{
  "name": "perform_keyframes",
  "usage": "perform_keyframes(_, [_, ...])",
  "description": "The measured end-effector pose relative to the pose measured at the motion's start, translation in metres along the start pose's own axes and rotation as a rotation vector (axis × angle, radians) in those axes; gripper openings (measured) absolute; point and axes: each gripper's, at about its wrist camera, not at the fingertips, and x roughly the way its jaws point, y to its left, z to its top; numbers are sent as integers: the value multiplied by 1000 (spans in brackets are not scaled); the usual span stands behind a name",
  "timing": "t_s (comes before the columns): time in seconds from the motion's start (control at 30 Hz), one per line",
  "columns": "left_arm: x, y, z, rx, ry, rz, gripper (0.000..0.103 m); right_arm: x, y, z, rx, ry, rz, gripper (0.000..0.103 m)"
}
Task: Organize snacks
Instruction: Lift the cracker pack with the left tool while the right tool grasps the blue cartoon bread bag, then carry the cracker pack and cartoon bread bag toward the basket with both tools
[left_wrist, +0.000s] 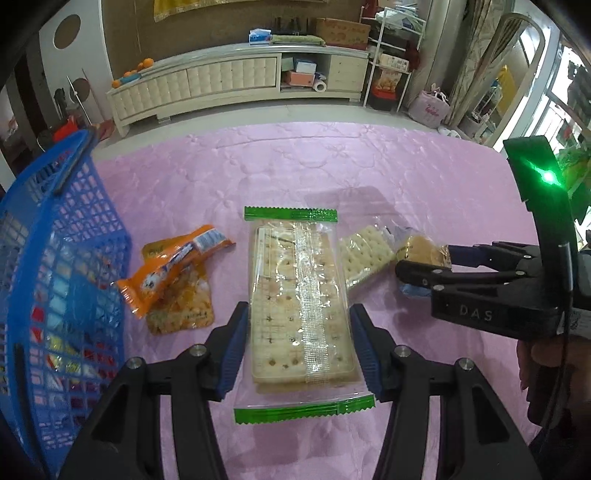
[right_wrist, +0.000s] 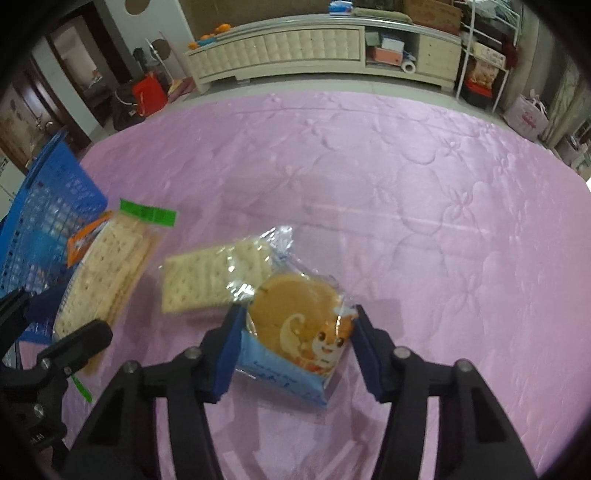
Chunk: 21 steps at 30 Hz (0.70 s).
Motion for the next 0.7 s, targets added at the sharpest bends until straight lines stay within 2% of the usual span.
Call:
perform_keyframes(0.33, [-23,3,-33,-26,-5,-21,51,-34,22,-31,-57,-52,26,60])
perform_keyframes(0.7, [-90,15,-42,6,-114,-23,51,-89,64,-42,-80,-108,60,60])
